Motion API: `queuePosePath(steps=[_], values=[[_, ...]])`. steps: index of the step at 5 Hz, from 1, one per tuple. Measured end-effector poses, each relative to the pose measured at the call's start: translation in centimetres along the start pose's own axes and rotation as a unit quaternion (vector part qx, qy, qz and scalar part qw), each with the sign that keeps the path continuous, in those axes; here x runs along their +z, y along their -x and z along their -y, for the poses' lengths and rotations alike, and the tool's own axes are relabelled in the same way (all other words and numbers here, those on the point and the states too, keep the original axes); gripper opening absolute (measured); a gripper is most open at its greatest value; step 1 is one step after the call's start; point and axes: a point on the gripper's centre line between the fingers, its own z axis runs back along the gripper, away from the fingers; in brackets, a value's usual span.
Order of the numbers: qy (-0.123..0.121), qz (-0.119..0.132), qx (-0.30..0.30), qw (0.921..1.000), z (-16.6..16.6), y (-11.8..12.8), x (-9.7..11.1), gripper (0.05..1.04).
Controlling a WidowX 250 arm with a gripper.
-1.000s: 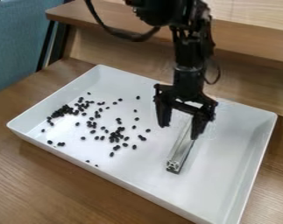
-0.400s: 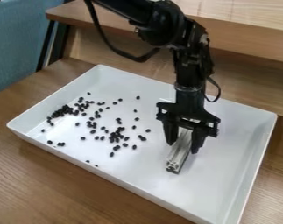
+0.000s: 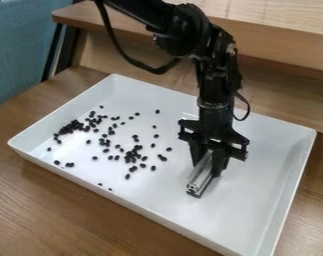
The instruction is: Sweep into pile
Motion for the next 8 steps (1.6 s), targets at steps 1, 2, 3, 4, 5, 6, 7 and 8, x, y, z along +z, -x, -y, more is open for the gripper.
queuePosePath(steps=[1,2,3,4,5,6,7,8], values=[[-0.016,-0.03,-0.024,0.9991,-0.6,1.1,-0.3,0.396],[-0.036,-0.044,-0.048,0.9972,-1.5,2.7,-0.3,0.396],[-0.044,-0.041,-0.048,0.997,-3.8,3.9,-0.2,0.396],[-0.033,-0.016,-0.037,0.9986,-6.0,4.6,-0.1,0.396],[-0.021,0.017,-0.065,0.9975,-6.9,4.5,-0.2,0.395],[-0.012,0.048,-0.126,0.9908,-8.0,3.9,-0.2,0.395],[-0.021,0.052,-0.172,0.9835,-9.7,2.9,-0.1,0.395],[-0.033,0.029,-0.186,0.9816,-11.3,2.3,-0.2,0.395]])
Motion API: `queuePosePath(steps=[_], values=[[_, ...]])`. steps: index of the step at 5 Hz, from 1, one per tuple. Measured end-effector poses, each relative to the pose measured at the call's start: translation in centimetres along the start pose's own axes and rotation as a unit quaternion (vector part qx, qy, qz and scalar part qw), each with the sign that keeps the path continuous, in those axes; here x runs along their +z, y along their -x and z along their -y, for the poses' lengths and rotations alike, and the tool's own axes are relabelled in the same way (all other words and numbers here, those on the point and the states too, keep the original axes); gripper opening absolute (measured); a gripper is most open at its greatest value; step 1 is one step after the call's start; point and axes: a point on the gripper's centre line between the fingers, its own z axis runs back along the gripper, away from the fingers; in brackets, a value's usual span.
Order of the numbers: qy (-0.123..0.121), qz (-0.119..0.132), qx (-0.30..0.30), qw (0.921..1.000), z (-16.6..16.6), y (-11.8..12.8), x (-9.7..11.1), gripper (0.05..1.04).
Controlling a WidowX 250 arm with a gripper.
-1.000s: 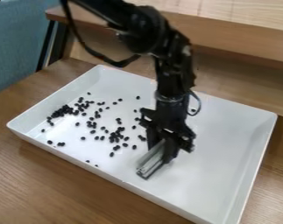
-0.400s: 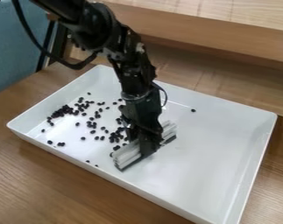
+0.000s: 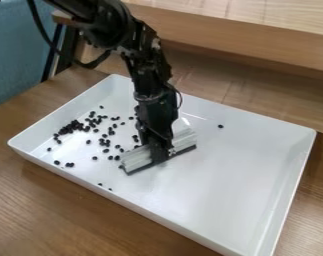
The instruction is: Sweep into pile
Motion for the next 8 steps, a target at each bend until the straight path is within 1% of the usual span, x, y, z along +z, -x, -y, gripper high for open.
queuePosePath(steps=[1,2,3,4,5,6,7,8], values=[[-0.014,-0.011,0.024,0.9996,-2.1,1.2,0.0,0.395],[-0.022,-0.022,0.073,0.9968,-3.9,3.0,0.2,0.395],[-0.032,-0.028,0.116,0.9923,-4.9,4.7,0.4,0.395],[-0.034,-0.026,0.142,0.989,-5.6,5.5,0.5,0.395],[-0.031,-0.011,0.162,0.9862,-6.7,5.3,0.6,0.395],[-0.024,0.0,0.171,0.9849,-8.5,4.6,0.6,0.395],[-0.022,0.001,0.166,0.9859,-10.0,3.6,0.4,0.395],[-0.024,-0.004,0.161,0.9866,-10.8,3.1,0.4,0.395]])
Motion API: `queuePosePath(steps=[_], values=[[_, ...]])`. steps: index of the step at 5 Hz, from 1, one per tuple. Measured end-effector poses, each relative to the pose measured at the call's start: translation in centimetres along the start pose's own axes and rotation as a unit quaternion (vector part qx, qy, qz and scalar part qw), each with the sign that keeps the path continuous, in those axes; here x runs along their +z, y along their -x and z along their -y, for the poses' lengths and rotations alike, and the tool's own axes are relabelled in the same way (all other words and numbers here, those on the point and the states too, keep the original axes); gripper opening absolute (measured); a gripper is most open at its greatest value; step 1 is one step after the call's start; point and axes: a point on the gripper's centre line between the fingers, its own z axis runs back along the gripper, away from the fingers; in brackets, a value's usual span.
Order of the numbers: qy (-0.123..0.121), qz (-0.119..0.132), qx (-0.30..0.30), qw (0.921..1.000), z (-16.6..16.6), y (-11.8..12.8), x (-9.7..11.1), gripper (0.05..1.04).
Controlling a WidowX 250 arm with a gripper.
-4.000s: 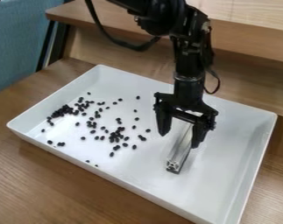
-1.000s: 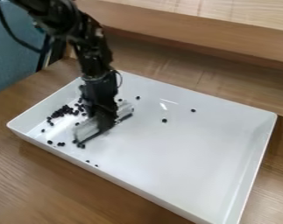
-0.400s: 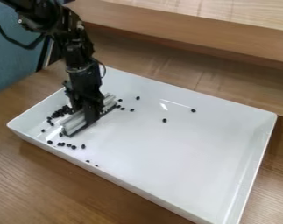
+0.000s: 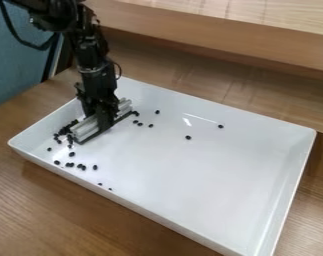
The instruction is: Sweep into pile
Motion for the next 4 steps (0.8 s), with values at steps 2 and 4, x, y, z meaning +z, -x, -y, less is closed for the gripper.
queuePosePath(steps=[2,4], values=[[0.024,-0.017,-0.006,0.9995,0.8,0.4,-0.2,0.747],[0.059,-0.033,0.022,0.9975,1.9,0.4,2.0,1.002]])
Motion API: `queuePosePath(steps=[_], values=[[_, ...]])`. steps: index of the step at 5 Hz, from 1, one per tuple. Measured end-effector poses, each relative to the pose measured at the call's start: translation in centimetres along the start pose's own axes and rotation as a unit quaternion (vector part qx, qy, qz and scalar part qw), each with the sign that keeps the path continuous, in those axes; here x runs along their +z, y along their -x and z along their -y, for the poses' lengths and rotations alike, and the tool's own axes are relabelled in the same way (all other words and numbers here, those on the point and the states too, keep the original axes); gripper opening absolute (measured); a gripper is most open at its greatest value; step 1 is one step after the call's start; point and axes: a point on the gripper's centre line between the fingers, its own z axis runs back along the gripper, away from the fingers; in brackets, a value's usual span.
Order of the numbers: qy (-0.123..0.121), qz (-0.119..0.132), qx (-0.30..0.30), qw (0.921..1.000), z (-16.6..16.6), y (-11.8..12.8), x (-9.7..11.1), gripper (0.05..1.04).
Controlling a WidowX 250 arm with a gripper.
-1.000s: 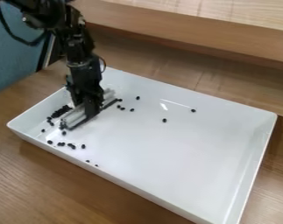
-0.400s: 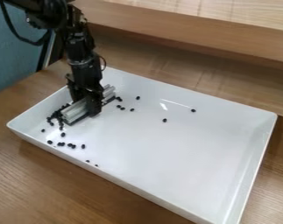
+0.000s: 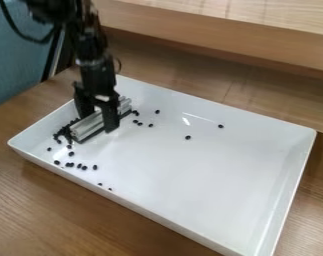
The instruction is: Sweep into pile
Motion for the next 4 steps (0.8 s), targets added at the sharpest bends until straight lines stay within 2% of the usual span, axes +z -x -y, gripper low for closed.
queuePosePath(steps=[1,2,3,4], values=[[-0.017,0.026,0.01,0.9995,-0.4,-1.1,3.7,1.0],[-0.027,0.032,0.022,0.9989,-0.6,-1.4,6.0,1.0],[-0.017,0.031,-0.015,0.9993,1.6,-2.2,7.3,1.0],[0.003,0.016,-0.078,0.9968,6.0,-3.3,7.0,1.0]])
